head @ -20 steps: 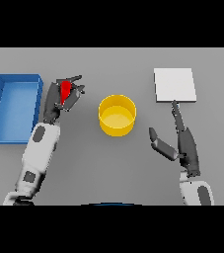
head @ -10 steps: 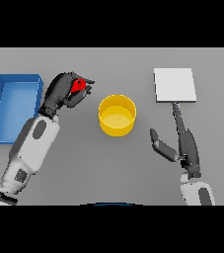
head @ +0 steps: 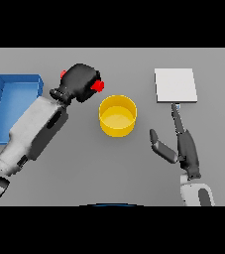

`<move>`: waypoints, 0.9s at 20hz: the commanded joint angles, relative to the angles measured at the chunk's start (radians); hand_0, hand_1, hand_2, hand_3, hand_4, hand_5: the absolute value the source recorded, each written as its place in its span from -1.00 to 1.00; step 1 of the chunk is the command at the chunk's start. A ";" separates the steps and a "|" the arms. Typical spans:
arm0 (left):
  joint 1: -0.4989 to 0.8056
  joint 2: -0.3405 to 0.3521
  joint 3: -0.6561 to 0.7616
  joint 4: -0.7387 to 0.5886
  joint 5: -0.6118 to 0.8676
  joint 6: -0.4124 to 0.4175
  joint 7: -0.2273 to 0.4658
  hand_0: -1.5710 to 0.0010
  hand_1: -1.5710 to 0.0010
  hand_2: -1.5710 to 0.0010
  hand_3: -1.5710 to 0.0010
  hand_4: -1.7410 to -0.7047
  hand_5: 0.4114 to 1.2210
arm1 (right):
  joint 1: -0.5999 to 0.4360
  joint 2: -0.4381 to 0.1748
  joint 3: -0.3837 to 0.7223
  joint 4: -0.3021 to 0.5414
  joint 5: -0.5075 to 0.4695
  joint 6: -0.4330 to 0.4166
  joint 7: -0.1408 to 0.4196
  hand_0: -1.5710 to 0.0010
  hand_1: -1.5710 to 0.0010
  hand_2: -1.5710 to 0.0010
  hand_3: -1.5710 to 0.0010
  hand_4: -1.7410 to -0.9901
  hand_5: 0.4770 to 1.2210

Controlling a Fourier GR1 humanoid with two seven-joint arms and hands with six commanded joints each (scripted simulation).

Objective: Pick up the red beaker and tilt it to pour out 1 green nut into yellow bowl. Pick up the yellow bowl and place it on the metallic measuring scale.

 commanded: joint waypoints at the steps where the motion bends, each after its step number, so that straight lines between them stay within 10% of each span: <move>1: -0.035 0.008 -0.037 0.019 -0.030 -0.033 -0.017 -1.00 -1.00 -1.00 -1.00 -1.00 0.94 | 0.011 -0.003 0.001 -0.005 0.004 -0.001 -0.013 1.00 1.00 1.00 1.00 0.79 -0.43; 5: -0.128 0.014 -0.161 0.068 -0.144 -0.147 -0.013 -1.00 -1.00 -1.00 -1.00 -0.69 0.98 | -0.007 0.002 -0.008 0.012 -0.015 0.004 -0.007 1.00 1.00 1.00 1.00 0.81 -0.45; 18: -0.325 -0.017 -0.403 0.224 -0.405 -0.235 -0.065 -1.00 -1.00 -1.00 -1.00 -0.98 1.00 | -0.010 0.004 0.003 0.010 -0.021 0.024 0.004 1.00 1.00 1.00 1.00 0.81 -0.41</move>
